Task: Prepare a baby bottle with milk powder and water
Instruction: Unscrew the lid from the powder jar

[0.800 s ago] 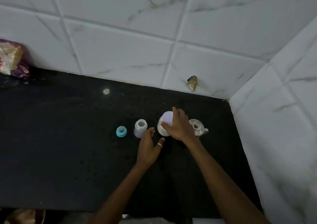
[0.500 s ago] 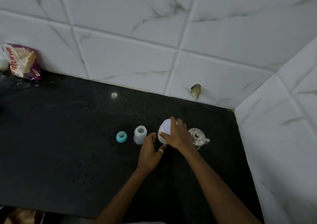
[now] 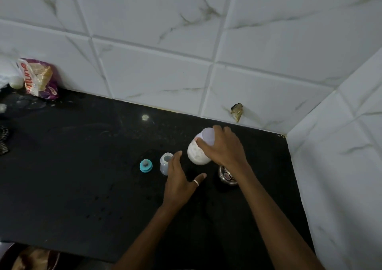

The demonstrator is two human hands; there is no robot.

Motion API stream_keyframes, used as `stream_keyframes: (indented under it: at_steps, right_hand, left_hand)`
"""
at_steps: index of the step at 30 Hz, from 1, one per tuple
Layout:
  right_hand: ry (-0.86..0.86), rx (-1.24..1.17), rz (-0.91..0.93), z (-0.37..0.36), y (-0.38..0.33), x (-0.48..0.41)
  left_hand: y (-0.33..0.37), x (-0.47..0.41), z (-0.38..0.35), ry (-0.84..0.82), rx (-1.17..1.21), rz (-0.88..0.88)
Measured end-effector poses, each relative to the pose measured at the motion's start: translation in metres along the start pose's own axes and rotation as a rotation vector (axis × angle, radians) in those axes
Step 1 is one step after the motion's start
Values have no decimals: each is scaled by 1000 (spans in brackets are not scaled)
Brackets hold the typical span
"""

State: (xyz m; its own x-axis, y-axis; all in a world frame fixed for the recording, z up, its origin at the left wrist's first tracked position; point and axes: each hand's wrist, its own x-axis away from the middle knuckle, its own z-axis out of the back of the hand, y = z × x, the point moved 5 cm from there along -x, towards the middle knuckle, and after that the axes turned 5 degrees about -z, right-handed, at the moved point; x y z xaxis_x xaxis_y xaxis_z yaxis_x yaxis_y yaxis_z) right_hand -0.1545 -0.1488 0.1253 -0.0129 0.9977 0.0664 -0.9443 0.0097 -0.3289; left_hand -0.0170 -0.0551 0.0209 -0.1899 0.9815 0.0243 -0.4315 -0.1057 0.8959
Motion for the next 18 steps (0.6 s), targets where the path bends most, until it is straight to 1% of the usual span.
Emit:
stream_keyframes:
  at_steps: [4,7,10,13,16,18]
  right_hand:
    - [65,3,49,40,-11,9]
    - [84,13,76,61,-19,18]
    - [91,32,103,73,-24,24]
    - [110,39,122,77,-29,29]
    - [159,69,145,81,-34,33]
    - [204,103,175,83,-38,34]
  left_hand:
    - [32,-3,9,84,2,-145]
    - [50,-6,11,91,23,-222]
    - [63,-5,13,69,161,-232]
    - [73,-1,13,91,230,-254]
    - [81,0,16,116,229,-255]
    - [81,0,19,138,197,-214]
